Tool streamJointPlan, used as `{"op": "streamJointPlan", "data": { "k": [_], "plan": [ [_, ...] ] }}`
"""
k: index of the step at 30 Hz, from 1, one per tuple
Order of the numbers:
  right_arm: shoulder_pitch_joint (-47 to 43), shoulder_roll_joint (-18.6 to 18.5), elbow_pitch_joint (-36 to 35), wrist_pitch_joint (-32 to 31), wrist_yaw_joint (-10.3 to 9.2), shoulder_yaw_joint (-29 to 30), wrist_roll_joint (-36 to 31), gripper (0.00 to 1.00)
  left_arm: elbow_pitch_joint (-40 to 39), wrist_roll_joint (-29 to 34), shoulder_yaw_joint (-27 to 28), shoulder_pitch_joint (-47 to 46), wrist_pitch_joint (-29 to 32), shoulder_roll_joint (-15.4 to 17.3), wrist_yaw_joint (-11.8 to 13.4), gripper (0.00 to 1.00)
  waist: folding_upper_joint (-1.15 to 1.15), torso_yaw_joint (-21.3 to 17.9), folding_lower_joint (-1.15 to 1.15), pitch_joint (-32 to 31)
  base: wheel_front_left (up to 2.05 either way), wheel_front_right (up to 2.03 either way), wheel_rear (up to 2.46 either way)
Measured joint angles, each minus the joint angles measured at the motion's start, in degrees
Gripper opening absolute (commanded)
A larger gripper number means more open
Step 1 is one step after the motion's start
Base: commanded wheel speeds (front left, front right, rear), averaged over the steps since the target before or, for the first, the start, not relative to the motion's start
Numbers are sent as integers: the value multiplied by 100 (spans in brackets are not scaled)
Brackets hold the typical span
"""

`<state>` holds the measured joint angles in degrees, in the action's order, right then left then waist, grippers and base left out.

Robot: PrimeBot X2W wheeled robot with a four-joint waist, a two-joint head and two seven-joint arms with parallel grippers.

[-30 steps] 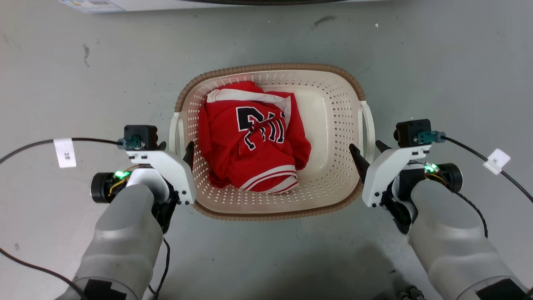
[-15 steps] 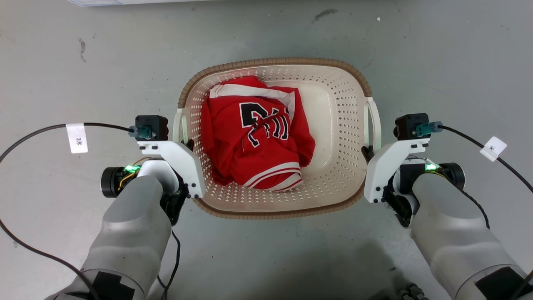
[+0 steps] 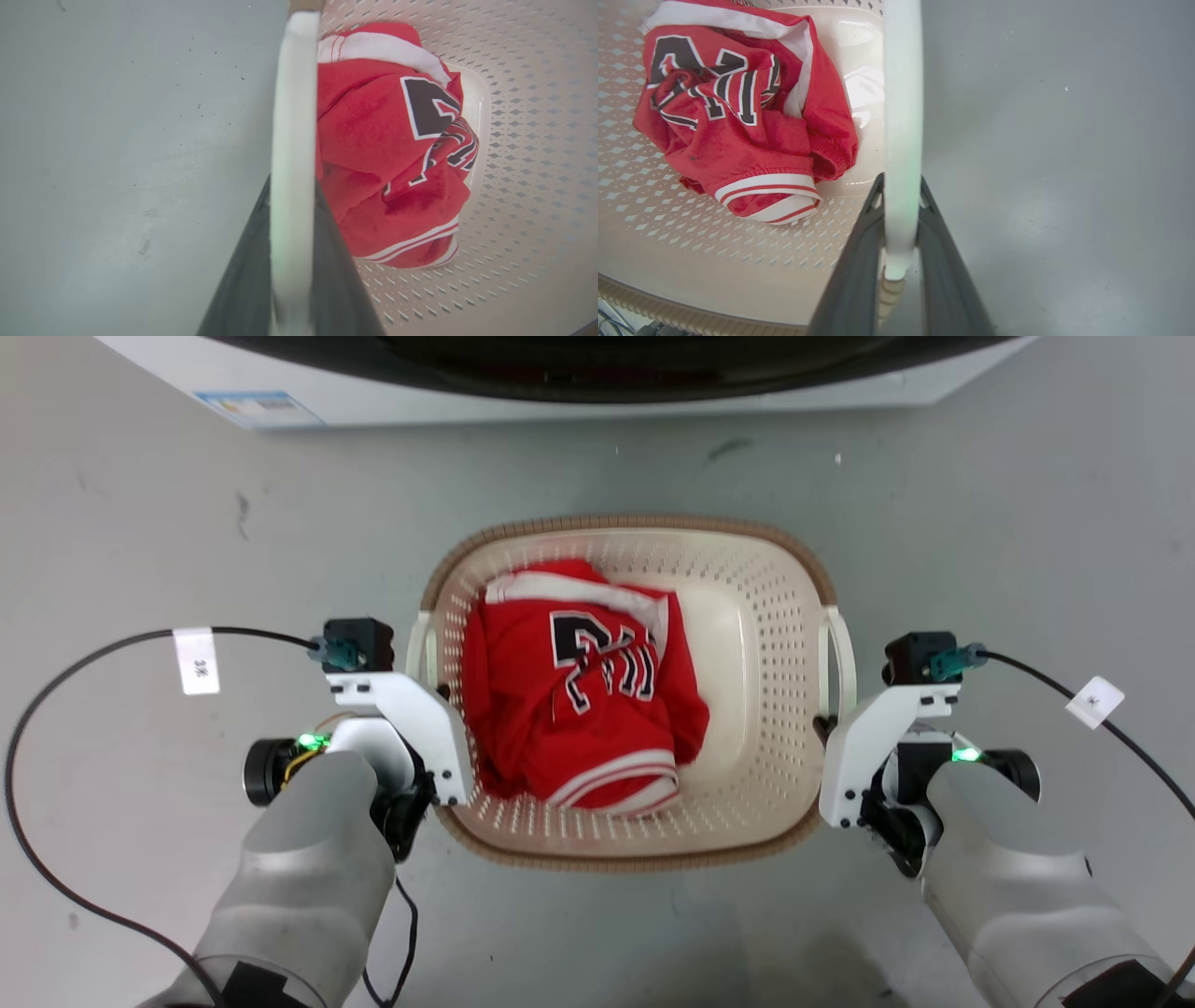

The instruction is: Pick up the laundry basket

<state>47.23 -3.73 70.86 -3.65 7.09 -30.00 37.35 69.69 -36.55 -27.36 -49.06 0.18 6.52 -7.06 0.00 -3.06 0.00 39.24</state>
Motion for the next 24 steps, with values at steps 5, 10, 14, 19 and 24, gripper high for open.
{"op": "streamJointPlan", "data": {
  "k": [5,10,14,19,24],
  "plan": [
    [-136,-14,49,-343,-2,-100,209,0,7,-233,-214,116,357,-3,1,0,0,42,0,-461,0,0,0],
    [-196,-83,41,-761,-3,-238,371,0,-10,-501,-388,215,792,0,4,0,0,69,0,-983,0,0,0],
    [-203,-171,-26,-1082,-3,-366,492,0,-56,-711,-520,244,1141,21,4,0,0,95,0,-1387,0,0,0],
    [-219,-244,-134,-1543,-3,-497,703,0,-103,-921,-665,258,1502,70,5,0,0,134,-1,-1853,0,0,0],
    [-305,-286,-202,-2043,-3,-609,934,0,-112,-1087,-814,275,1837,111,5,0,0,172,-1,-2261,0,0,0]
  ]
}}
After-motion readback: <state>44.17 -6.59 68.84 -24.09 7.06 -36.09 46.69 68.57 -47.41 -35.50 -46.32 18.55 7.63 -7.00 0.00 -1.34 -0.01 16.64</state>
